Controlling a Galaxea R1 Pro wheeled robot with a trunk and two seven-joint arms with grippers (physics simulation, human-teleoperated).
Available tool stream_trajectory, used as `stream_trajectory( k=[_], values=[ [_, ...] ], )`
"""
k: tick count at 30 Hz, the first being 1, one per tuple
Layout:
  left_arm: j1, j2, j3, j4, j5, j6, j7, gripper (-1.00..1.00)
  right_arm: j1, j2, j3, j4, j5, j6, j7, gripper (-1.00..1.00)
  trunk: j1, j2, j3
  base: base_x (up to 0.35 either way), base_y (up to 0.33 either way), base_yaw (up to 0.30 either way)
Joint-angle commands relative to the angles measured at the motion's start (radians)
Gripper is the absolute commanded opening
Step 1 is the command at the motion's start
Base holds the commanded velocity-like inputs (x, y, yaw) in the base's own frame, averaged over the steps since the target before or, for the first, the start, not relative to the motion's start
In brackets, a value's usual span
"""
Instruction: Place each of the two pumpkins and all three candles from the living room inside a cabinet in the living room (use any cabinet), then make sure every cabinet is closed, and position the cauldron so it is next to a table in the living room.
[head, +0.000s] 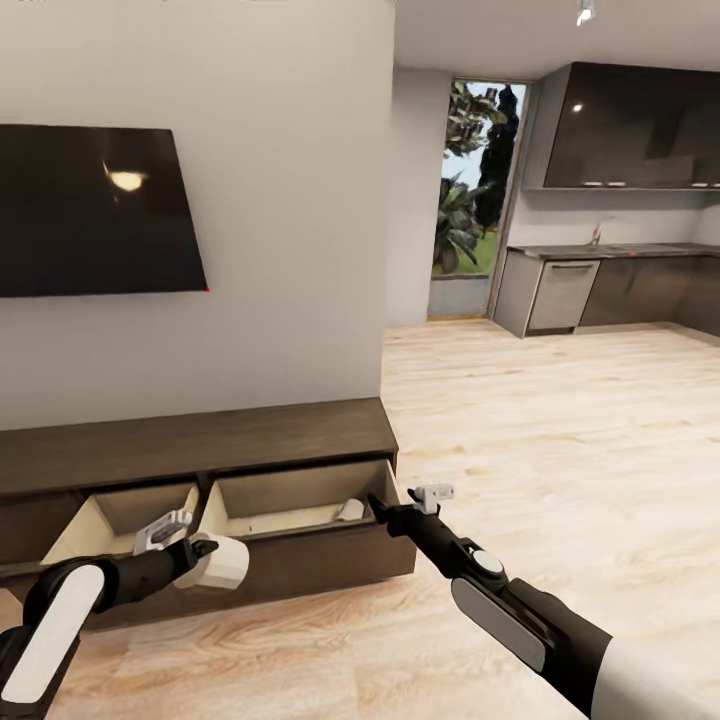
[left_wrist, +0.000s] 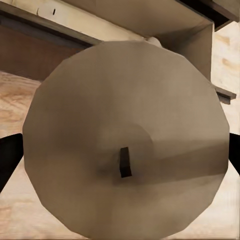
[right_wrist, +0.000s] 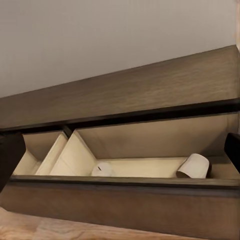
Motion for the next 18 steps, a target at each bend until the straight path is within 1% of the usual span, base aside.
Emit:
stream_trajectory(
  k=[1, 5, 6, 7, 8, 10, 12, 15, 16, 18],
  values=[
    [-0.018, -0.001, 0.002, 0.011, 0.011, 0.006, 0.011, -1.00, -0.002, -0.002, 0.006, -0.003, -0.010, -0.009, -0.007, 1.00, -0.004, 0.007, 0.002, 0.000, 0.000, 0.000],
    [-0.124, 0.001, 0.002, 0.087, 0.012, 0.020, 0.015, -1.00, -0.002, -0.003, 0.005, -0.027, -0.013, -0.009, -0.007, 1.00, -0.019, 0.035, 0.015, 0.000, 0.000, 0.000],
    [-0.164, 0.003, 0.001, 0.138, 0.011, 0.024, 0.013, -1.00, -0.002, -0.003, 0.005, -0.059, -0.015, -0.008, -0.007, 1.00, -0.023, 0.042, 0.018, 0.000, 0.000, 0.000],
    [-0.191, 0.004, 0.001, 0.178, 0.010, 0.025, 0.011, -1.00, -0.002, -0.002, 0.005, -0.082, -0.016, -0.008, -0.008, 1.00, -0.027, 0.049, 0.021, 0.000, 0.000, 0.000],
    [-0.229, 0.002, 0.001, 0.236, 0.006, 0.026, 0.010, -1.00, -0.002, -0.002, 0.005, -0.109, -0.018, -0.009, -0.009, 1.00, -0.031, 0.056, 0.024, 0.000, 0.000, 0.000],
    [-0.271, -0.001, -0.007, 0.301, -0.002, 0.021, 0.009, -1.00, -0.002, -0.002, 0.005, -0.132, -0.019, -0.009, -0.025, 1.00, -0.038, 0.070, 0.030, 0.000, 0.000, 0.000],
    [-0.290, -0.004, -0.035, 0.325, -0.008, 0.014, 0.009, -1.00, -0.002, -0.002, 0.007, -0.140, -0.016, -0.010, -0.052, 1.00, -0.046, 0.084, 0.037, 0.000, 0.000, 0.000],
    [-0.306, -0.021, -0.070, 0.342, -0.013, -0.013, 0.009, -1.00, -0.002, -0.002, 0.008, -0.150, -0.010, -0.012, -0.066, 1.00, -0.058, 0.105, 0.046, 0.000, 0.000, 0.000],
    [-0.309, -0.027, -0.083, 0.366, -0.019, -0.035, 0.009, -1.00, -0.002, -0.002, 0.008, -0.154, -0.008, -0.013, -0.068, 1.00, -0.061, 0.112, 0.049, 0.000, 0.000, 0.000],
    [-0.320, -0.042, -0.115, 0.429, -0.051, -0.103, 0.010, -1.00, -0.002, -0.002, 0.008, -0.160, -0.006, -0.014, -0.071, 1.00, -0.061, 0.112, 0.049, 0.000, 0.000, 0.000]
  ],
)
